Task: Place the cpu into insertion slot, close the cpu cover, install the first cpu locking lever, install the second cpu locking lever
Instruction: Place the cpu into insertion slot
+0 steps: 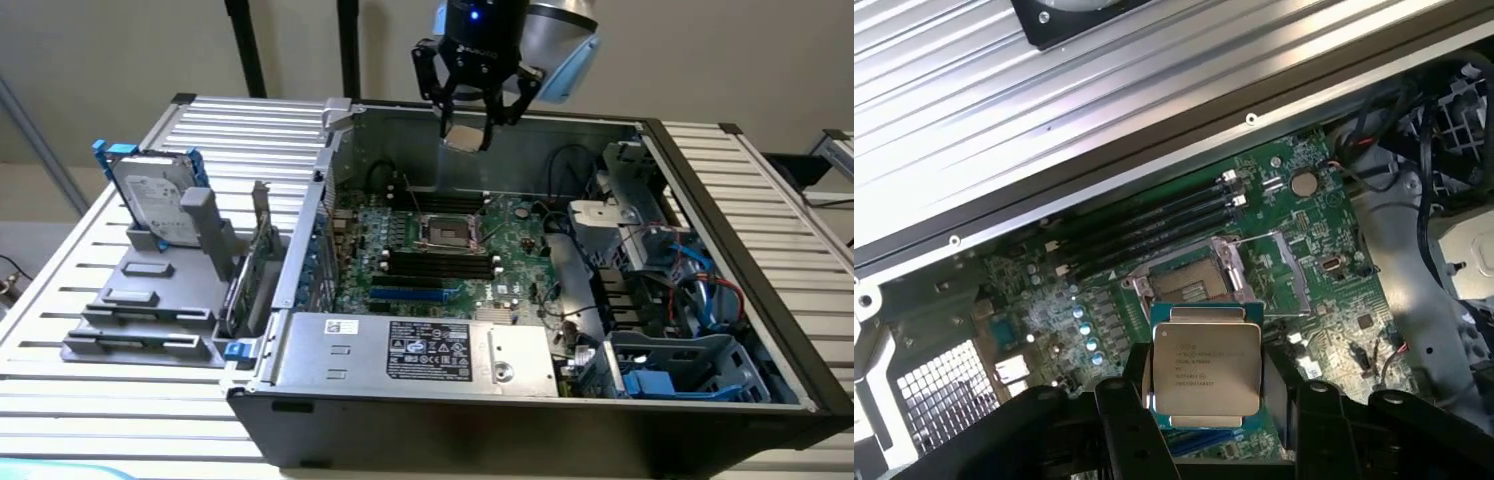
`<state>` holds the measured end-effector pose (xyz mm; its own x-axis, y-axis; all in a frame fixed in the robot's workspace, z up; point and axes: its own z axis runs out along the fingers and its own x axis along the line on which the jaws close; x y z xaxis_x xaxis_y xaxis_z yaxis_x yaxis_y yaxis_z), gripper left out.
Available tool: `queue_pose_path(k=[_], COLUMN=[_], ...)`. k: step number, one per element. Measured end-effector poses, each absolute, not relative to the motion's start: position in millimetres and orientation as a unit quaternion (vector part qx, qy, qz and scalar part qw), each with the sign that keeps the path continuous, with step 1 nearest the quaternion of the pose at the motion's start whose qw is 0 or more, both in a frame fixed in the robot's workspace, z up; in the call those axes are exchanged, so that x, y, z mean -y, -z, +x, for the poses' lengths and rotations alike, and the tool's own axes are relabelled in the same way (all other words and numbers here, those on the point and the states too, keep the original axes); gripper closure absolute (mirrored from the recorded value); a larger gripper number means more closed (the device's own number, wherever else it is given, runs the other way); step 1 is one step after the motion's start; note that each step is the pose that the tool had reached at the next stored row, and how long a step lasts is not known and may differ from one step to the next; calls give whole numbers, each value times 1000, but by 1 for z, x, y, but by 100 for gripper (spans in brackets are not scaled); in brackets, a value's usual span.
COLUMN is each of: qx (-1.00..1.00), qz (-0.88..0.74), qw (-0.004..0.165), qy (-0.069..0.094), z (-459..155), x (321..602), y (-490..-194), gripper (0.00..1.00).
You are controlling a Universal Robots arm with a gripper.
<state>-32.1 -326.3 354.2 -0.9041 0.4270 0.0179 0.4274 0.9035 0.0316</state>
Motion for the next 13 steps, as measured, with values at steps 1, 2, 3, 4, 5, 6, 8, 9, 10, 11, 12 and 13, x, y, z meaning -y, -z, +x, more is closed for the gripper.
queue_pose_path(k=[1, 2, 3, 4, 5, 6, 8, 9, 10, 11, 12, 13], qx=[974, 971, 969, 967, 965, 962, 957, 955, 952, 949, 946, 943], qz=[-228, -236, -245, -254, -263, -272, -289, -298, -307, -315, -324, -332], qw=[5, 5, 5, 5, 4, 4, 4, 4, 4, 3, 3, 3], qy=[17, 17, 18, 18, 18, 18, 18, 18, 18, 18, 18, 18], z=[-32, -32, -32, -32, -32, -32, -32, -32, -32, -32, -32, -32], x=[326, 326, 326, 326, 326, 326, 326, 326, 326, 326, 326, 326], y=[-354, -354, -354, -354, -354, -353, -353, -353, -353, -353, -353, -353], gripper=[46, 46, 46, 46, 46, 46, 46, 46, 46, 46, 46, 46])
